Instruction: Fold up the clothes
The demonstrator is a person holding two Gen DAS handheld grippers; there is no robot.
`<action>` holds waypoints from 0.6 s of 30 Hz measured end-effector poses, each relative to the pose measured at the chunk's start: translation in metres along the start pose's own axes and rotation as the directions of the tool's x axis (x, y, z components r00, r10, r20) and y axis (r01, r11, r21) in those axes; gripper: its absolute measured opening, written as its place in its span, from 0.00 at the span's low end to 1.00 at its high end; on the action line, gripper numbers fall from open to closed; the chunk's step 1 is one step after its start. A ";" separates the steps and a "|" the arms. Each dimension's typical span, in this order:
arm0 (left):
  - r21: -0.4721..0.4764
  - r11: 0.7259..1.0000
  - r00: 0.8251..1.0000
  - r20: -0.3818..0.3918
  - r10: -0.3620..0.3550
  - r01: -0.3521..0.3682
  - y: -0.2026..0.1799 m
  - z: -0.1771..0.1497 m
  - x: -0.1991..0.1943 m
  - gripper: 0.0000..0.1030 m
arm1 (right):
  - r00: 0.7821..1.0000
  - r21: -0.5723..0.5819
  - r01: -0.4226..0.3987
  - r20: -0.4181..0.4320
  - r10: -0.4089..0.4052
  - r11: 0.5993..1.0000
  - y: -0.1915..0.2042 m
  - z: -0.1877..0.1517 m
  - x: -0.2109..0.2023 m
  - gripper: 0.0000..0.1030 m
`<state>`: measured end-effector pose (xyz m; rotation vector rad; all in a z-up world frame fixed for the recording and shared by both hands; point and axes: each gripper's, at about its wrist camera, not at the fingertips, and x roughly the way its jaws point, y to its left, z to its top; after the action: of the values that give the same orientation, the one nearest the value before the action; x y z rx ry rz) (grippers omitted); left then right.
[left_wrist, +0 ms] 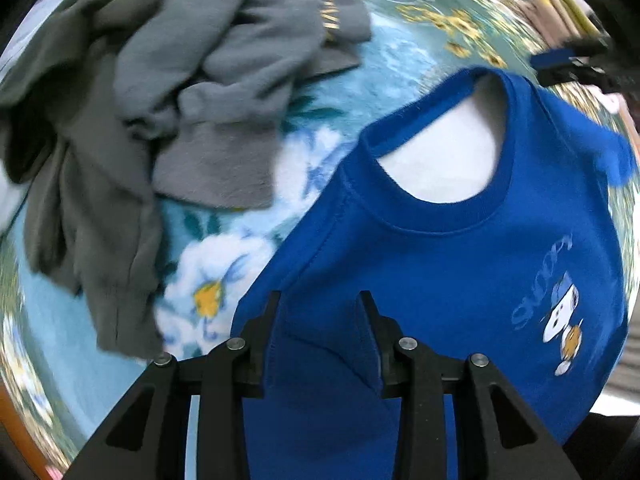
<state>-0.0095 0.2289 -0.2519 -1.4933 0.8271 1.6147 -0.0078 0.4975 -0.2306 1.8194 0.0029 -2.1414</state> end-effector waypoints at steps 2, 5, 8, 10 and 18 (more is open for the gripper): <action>0.017 1.000 1.000 0.007 -0.003 0.003 0.002 0.001 0.003 0.36 | 1.000 -0.055 -0.004 -0.016 0.003 0.998 0.005 0.003 0.007 0.52; 0.040 0.999 1.000 0.017 -0.012 0.011 0.005 0.003 0.007 0.36 | 0.999 -0.138 -0.012 -0.041 0.006 0.990 0.012 0.007 0.017 0.53; 0.051 0.998 0.999 0.022 -0.045 0.044 0.010 0.003 0.009 0.36 | 0.998 -0.171 -0.023 -0.067 0.012 0.985 0.012 0.009 0.025 0.53; 0.059 0.996 0.998 0.027 -0.062 0.060 0.012 0.004 0.009 0.36 | 0.997 -0.188 -0.029 -0.079 0.015 0.982 0.011 0.009 0.029 0.53; 0.086 0.993 0.996 0.038 -0.081 0.077 0.016 0.008 0.011 0.22 | 0.994 -0.225 -0.054 -0.108 0.031 0.973 0.007 0.007 0.034 0.26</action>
<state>-0.0272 0.2293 -0.2622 -1.4114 0.7933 1.5290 -0.0177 0.4805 -0.2607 1.7761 0.2233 -1.9267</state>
